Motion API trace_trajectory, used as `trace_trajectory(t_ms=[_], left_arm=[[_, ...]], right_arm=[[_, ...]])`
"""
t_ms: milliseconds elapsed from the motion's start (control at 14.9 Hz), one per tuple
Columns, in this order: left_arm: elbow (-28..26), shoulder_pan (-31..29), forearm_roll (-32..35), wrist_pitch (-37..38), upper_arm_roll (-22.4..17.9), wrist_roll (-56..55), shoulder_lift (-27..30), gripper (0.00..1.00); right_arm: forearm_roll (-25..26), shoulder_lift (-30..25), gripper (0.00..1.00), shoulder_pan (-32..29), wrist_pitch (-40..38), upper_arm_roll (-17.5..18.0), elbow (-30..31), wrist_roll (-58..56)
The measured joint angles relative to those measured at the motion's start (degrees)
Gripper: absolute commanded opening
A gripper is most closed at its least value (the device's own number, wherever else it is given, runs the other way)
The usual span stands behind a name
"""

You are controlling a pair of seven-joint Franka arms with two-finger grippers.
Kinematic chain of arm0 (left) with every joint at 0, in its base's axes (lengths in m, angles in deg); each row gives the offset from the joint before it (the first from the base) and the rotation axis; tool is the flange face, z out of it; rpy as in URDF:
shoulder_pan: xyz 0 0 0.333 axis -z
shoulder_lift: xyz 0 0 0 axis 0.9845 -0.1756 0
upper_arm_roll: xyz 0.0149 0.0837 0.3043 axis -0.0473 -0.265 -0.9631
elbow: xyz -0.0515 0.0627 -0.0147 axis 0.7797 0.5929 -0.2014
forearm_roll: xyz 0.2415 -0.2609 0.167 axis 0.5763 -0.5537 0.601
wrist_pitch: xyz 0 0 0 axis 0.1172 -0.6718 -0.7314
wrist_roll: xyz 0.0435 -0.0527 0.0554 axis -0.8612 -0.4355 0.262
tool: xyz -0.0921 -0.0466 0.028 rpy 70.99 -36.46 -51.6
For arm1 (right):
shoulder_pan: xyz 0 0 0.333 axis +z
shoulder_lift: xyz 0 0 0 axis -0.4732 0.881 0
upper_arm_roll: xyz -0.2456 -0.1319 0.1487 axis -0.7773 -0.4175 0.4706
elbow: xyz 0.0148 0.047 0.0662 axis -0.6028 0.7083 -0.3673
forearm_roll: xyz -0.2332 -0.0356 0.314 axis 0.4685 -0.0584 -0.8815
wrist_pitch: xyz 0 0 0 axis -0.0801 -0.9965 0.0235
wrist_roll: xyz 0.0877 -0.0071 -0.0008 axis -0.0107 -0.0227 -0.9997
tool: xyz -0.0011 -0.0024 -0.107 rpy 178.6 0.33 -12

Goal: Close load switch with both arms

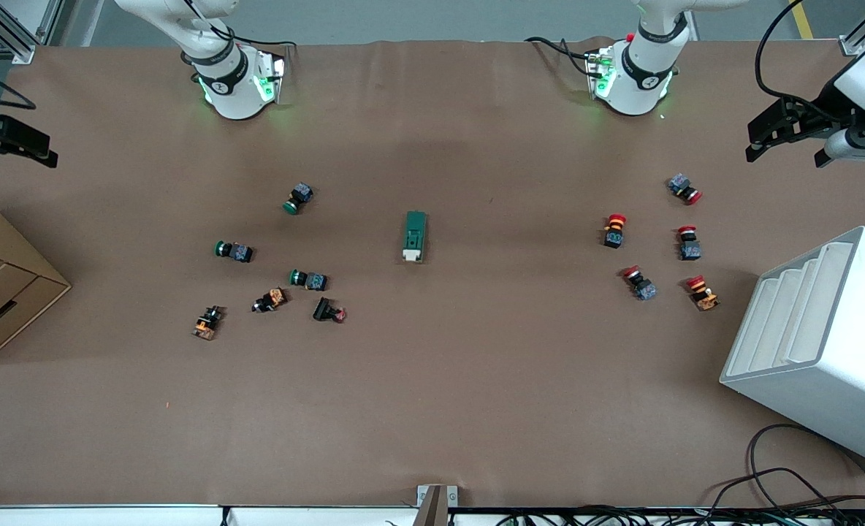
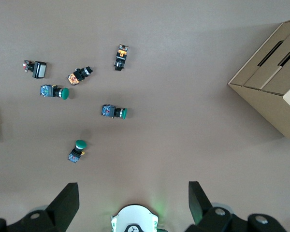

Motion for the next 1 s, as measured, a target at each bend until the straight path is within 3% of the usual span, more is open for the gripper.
trace_trajectory(t_ms=[469, 1004], left_arm=[[-0.3, 0.0, 0.0, -0.1, 0.0, 0.0, 0.0, 1.00], [0.7, -0.1, 0.0, -0.7, 0.0, 0.1, -1.8, 1.00]], right_arm=[[-0.1, -2.7, 1.00, 1.5, 0.1, -2.6, 1.9, -0.3], [-3.4, -2.8, 1.00, 1.7, 1.6, -2.8, 2.4, -0.4]])
